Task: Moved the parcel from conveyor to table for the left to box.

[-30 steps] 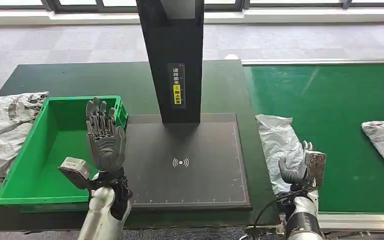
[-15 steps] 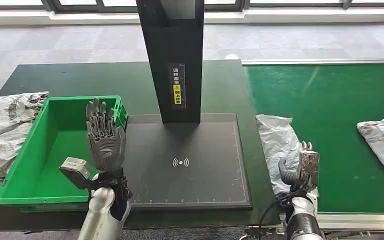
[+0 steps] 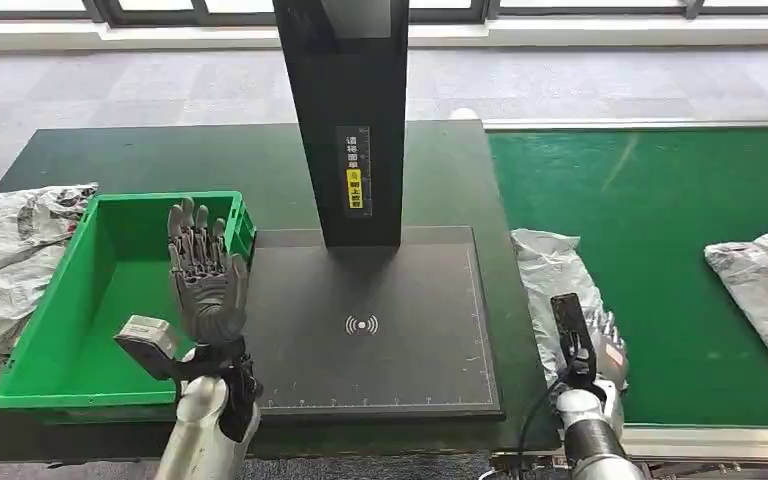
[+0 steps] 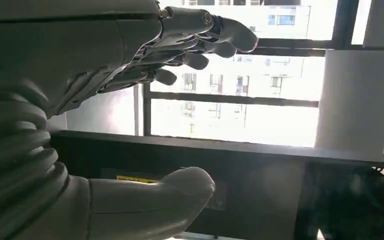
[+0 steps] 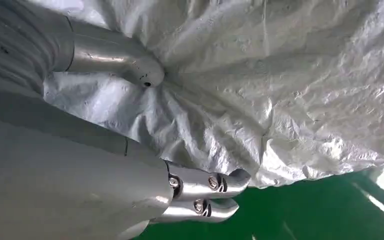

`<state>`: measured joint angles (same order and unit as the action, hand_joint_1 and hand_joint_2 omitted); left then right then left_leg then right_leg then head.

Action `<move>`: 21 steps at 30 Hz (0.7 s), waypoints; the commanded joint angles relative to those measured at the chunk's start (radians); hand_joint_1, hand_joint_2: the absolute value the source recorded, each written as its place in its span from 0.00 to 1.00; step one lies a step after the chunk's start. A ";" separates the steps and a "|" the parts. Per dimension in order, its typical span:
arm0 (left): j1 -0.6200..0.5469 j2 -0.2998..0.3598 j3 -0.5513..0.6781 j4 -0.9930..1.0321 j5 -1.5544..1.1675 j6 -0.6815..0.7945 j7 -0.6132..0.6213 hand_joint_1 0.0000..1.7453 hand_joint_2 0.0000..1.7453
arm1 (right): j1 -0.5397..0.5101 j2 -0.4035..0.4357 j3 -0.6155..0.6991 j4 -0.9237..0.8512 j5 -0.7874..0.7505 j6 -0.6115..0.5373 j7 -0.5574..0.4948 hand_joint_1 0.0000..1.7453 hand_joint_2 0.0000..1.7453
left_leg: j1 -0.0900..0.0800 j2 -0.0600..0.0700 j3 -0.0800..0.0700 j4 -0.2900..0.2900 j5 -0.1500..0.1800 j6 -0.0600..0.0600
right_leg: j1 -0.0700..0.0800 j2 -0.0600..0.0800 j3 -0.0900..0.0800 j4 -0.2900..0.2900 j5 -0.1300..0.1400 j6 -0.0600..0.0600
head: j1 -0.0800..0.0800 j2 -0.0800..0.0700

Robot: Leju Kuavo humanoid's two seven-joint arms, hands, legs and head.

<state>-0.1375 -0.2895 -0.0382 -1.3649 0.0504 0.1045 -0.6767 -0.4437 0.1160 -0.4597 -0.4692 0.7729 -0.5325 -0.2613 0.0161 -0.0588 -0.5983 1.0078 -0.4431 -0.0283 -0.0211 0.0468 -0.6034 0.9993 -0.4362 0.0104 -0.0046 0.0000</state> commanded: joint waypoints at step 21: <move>0.117 -0.060 0.012 -0.036 0.004 0.021 -0.021 0.00 1.00 | -0.042 0.016 -0.001 0.078 -0.028 0.320 -0.138 1.00 1.00 | 0.000 0.008 0.009 -0.003 -0.002 0.002 | 0.002 0.000 0.007 -0.003 -0.001 -0.001 | 0.000 0.000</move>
<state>-0.1231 -0.2892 -0.0381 -1.3962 0.0507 0.1133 -0.6767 -0.4842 0.1160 -0.4265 -0.4364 0.8350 -0.3609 -0.2575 0.0167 -0.0575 -0.5950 1.0078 -0.4432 -0.0284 -0.0203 0.0485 -0.6012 0.9994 -0.4361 0.0103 -0.0050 0.0000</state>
